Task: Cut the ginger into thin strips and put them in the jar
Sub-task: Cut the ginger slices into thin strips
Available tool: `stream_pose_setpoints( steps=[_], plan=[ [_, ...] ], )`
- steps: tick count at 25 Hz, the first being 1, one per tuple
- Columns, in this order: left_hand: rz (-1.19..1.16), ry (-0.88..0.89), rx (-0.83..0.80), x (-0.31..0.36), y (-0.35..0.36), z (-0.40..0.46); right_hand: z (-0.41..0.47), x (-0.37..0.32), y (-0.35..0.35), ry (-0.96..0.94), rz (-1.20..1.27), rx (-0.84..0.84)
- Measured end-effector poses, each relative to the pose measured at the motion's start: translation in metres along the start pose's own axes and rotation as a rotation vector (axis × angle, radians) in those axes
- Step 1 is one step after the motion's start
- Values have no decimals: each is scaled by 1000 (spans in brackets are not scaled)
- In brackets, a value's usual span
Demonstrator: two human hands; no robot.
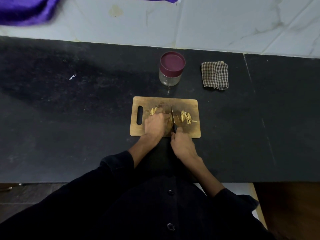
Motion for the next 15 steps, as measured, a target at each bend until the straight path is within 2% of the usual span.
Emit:
stream_pose_setpoints(
  steps=[11,15],
  plan=[
    [10,-43,1,-6,8,4,-16,15,11,54,0,-66],
    [1,-21,-8,-3,5,5,-22,25,9,60,59,-29]
  ],
)
Point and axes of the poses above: each hand's wrist, its own z-axis towards the middle knuckle, its own y-axis out of the palm, x = y × z, the point moved 8 cm from there along z, towards the middle knuckle, and after that the axes turned 4 degrees about z, right-handed, at the moved point
